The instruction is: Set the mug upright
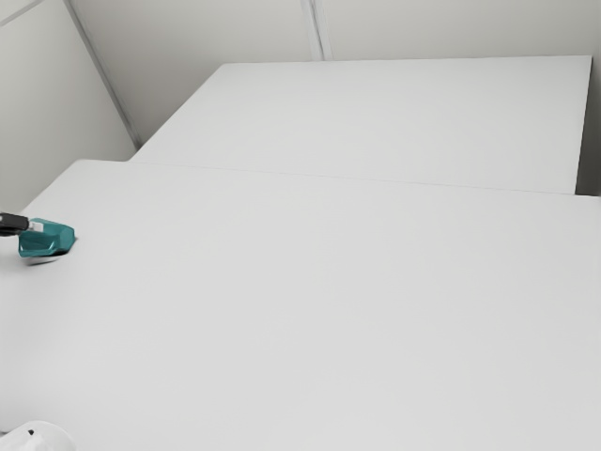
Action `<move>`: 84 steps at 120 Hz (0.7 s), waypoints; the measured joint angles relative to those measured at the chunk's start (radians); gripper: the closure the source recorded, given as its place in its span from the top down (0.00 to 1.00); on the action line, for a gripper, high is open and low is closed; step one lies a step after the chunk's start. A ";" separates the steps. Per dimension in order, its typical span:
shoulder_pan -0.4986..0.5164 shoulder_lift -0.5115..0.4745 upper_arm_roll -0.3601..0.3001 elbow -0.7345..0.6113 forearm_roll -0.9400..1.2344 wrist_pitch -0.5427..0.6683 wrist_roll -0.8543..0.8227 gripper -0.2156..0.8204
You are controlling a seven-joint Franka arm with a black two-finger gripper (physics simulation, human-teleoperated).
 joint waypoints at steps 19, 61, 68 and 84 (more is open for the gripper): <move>0.003 0.000 -0.012 -0.009 -0.019 0.003 0.003 0.39; 0.004 -0.003 -0.028 -0.018 -0.105 0.000 -0.006 0.17; 0.002 -0.003 -0.031 -0.018 -0.110 0.000 -0.007 0.13; -0.003 -0.003 -0.036 -0.023 -0.120 -0.002 -0.011 0.07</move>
